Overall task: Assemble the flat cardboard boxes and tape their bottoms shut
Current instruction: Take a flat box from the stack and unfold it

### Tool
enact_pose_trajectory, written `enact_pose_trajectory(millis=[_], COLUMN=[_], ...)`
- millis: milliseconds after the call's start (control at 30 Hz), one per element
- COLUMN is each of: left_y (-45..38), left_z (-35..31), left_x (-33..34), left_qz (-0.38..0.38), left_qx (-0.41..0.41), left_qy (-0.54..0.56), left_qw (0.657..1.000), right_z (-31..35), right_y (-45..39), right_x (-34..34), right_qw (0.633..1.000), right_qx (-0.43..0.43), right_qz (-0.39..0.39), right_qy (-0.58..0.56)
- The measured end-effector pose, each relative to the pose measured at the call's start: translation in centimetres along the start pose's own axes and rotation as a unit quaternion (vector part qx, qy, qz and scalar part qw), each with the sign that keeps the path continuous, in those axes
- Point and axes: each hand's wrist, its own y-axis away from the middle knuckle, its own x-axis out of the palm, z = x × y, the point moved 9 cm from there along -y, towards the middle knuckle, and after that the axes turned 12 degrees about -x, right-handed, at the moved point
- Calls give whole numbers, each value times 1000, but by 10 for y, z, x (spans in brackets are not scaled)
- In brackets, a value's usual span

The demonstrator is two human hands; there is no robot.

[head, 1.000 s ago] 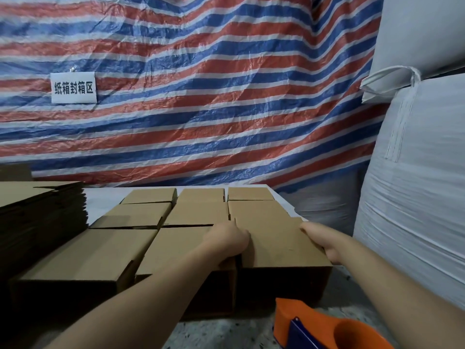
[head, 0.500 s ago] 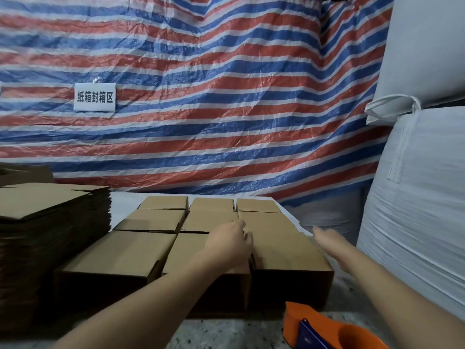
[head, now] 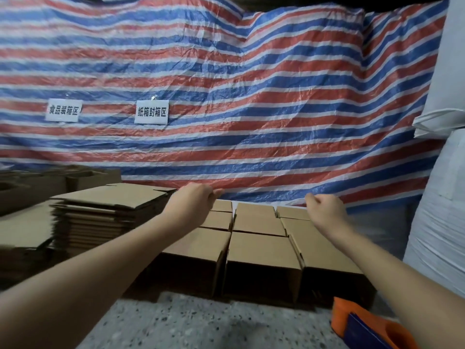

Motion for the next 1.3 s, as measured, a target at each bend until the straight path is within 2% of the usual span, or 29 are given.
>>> enact_pose_trajectory(millis=[100,200,333,433,533,867,1000,1133,1300], left_y=[-10,-20,-20,-10,-1,20,23,25,19], left_z=[40,87,146,173,177,147,125,88,51], left_x=[-14,-11,3,15,20,0,-21,-71,-133], left_qz=[-18,-13,54,115,126,28,-26,-118,-192], left_qx=[-28,-77,-160,-215,-209,-124,-58,34,42], left_qy=[-67,-207,-264,-283,-291,-310,-274,-110,47], left_qw=[997,975,950,928,925,942,960,986,979], right_z=[27,48,63,68,67,65,70,74,79], right_y=[-4,-3,2,4,6,10,13,10,-2], right_x=[24,44,70,82,88,94,96,93,77], right_qw=[998,996,989,987,986,983,982,983,984], right_qx=[-12,-21,-2,-12,-15,-9,-12,-10,9], right_qz=[24,51,115,143,157,175,181,174,121], right_qy=[-48,-67,-98,-75,-61,-51,-49,-53,-128])
